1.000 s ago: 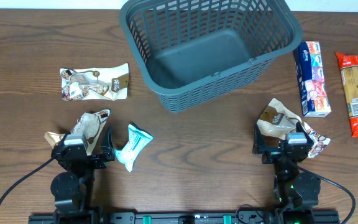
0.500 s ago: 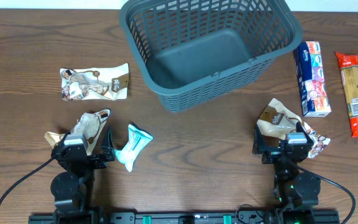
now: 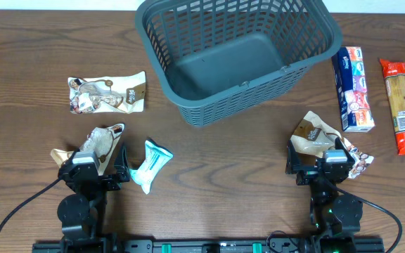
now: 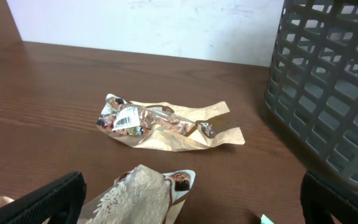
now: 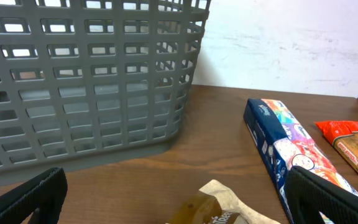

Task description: Pack container

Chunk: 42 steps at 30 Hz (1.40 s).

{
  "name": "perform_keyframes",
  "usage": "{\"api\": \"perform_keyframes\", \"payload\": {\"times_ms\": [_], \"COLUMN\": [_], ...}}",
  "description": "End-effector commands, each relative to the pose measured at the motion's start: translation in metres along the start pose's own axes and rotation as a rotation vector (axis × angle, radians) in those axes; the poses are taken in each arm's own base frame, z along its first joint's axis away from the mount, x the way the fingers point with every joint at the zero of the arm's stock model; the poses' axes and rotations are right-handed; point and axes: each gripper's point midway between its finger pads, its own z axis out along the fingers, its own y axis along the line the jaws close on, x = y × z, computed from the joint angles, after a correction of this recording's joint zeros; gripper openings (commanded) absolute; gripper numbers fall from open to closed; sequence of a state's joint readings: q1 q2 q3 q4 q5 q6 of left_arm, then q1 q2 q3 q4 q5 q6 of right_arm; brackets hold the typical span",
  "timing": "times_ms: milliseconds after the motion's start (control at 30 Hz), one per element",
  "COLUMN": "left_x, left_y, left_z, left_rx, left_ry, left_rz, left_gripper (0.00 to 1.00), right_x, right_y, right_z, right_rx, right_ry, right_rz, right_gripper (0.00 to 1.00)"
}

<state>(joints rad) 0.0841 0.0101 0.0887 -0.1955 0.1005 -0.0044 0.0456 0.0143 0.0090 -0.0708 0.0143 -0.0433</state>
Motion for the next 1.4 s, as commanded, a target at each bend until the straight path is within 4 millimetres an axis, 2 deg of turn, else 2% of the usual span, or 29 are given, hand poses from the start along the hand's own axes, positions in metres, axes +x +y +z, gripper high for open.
{"api": "perform_keyframes", "payload": {"times_ms": [0,867,967,1067,1233,1300,1367], "left_x": [0.012,0.012,0.011,0.002,-0.012,-0.019,-0.034], "left_y": [0.003,0.003,0.004,0.008,-0.029,-0.040,-0.053], "left_z": [0.003,0.003,0.003,0.003,-0.003,-0.008,-0.016], "left_rx": [-0.014,-0.013,-0.015,-0.043,0.167,0.230,0.301], "left_ry": [0.024,0.021,0.021,-0.018,-0.048,-0.038,-0.042], "left_rz": [-0.014,-0.014,-0.009,0.051,0.005,-0.025,-0.037], "left_gripper": [0.99,0.99,0.99,0.99,0.99,0.99,0.99], "right_x": [0.000,-0.001,-0.001,-0.003,-0.030,-0.053,-0.090], "right_y": [0.004,0.009,0.016,0.022,0.019,0.014,0.008], "right_z": [0.000,0.000,-0.001,-0.002,-0.007,-0.012,-0.023], "right_rx": [-0.017,-0.048,-0.090,-0.125,-0.121,-0.100,-0.084], "right_ry": [-0.002,-0.007,-0.006,-0.008,-0.060,-0.111,-0.186], "right_rz": [0.012,0.016,0.100,0.179,0.243,0.240,0.218], "right_gripper": [0.99,0.99,0.99,0.99,0.99,0.99,0.99]}}
